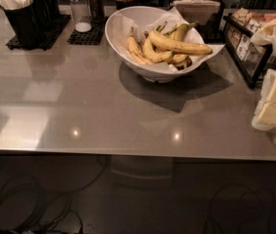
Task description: Pick banana from white bowl
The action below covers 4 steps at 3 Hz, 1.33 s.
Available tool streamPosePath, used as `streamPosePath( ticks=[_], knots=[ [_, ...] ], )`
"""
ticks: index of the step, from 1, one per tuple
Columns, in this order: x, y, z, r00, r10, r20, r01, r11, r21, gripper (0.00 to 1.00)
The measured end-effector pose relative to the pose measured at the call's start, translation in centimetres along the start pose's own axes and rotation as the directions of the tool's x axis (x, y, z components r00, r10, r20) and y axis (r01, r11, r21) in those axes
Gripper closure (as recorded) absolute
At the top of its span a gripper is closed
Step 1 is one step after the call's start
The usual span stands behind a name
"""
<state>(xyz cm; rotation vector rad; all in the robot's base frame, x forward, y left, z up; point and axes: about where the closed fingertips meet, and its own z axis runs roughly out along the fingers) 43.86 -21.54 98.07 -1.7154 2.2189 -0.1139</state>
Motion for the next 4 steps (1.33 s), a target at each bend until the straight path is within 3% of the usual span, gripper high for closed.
streamPosePath(
  ticks=[1, 4],
  knots=[
    [-0.1, -0.1, -0.1, 1.000, -0.003, 0.002, 0.003, 1.0000, 0.003, 0.00],
    [-5.8, -7.0, 0.2, 0.988, -0.084, 0.127, 0.091, 0.9946, -0.049, 0.00]
  ],
)
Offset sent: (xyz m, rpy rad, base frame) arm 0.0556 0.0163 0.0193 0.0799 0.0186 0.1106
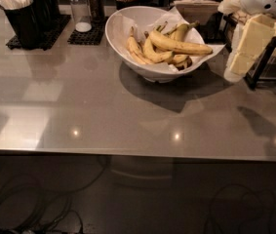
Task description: Pick banana from white bowl
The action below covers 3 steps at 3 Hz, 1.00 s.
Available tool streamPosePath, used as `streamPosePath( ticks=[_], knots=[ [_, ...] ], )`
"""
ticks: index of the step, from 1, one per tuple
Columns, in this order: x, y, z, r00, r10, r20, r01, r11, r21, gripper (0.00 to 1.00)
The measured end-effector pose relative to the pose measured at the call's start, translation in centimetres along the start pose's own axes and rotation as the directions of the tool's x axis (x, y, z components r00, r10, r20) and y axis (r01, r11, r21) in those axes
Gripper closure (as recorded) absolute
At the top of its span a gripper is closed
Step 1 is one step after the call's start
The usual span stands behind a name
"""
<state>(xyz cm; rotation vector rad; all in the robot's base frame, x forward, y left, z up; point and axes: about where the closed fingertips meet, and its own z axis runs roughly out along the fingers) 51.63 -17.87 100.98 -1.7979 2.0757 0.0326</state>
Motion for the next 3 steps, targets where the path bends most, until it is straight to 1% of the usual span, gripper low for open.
streamPosePath(
  ticks=[1, 2, 3],
  knots=[
    [-0.5, -0.5, -0.2, 1.000, -0.004, 0.012, 0.004, 0.9997, 0.023, 0.00],
    [0.7, -1.4, 1.0, 0.996, 0.049, 0.074, -0.051, 0.9984, 0.026, 0.00],
    [0.6, -3.8, 3.0, 0.988, 0.049, 0.146, -0.048, 0.9988, -0.006, 0.00]
  ],
)
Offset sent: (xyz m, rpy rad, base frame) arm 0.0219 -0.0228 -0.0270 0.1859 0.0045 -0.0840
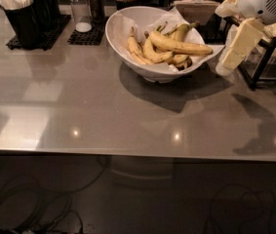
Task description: Pick banana from white bowl
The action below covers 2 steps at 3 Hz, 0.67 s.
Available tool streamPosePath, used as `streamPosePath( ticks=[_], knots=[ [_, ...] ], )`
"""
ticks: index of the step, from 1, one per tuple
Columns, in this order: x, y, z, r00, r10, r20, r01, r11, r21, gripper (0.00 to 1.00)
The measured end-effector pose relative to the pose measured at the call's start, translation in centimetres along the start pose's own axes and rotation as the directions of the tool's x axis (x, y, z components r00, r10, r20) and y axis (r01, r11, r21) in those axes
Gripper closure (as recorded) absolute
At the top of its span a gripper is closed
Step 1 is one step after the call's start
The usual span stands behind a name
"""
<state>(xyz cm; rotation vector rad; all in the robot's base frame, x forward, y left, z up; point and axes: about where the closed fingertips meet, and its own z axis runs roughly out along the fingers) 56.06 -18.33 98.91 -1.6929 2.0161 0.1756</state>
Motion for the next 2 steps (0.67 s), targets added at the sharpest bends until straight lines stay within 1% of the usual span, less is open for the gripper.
streamPosePath(
  ticks=[1, 2],
  knots=[
    [-1.32, -4.09, 1.63, 0.998, -0.014, 0.066, 0.014, 0.9999, 0.001, 0.00],
    [-1.43, -4.23, 1.79, 0.998, -0.014, 0.069, 0.014, 0.9999, 0.003, 0.00]
  ],
)
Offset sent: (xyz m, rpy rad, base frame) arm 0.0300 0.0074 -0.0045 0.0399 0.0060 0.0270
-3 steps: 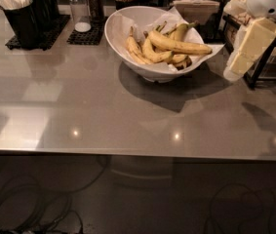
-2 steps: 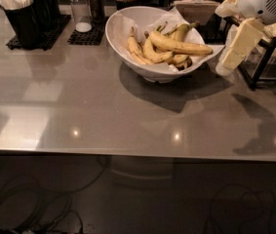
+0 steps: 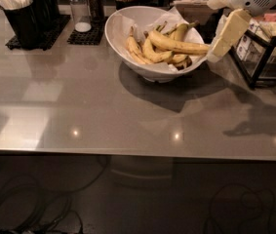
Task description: Pick banana from white bowl
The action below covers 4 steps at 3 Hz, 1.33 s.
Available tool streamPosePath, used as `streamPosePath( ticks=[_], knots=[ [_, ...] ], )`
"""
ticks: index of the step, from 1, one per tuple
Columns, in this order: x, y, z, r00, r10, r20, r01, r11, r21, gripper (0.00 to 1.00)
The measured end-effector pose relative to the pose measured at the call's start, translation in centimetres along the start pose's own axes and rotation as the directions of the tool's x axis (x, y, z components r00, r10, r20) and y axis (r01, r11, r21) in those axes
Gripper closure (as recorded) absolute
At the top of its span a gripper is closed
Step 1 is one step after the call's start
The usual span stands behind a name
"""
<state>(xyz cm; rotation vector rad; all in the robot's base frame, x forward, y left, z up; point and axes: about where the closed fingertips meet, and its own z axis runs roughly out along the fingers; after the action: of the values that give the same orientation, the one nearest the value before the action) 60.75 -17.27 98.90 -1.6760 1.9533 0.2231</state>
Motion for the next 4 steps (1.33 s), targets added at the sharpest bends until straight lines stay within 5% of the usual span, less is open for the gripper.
streamPosePath(
  ticks=[2, 4],
  knots=[
    [-0.5, -3.9, 2.7, 0.999, 0.015, 0.041, -0.017, 0.9995, 0.026, 0.00],
    [-0.5, -4.3, 2.7, 0.999, 0.015, 0.045, -0.016, 0.9993, 0.033, 0.42]
  ],
)
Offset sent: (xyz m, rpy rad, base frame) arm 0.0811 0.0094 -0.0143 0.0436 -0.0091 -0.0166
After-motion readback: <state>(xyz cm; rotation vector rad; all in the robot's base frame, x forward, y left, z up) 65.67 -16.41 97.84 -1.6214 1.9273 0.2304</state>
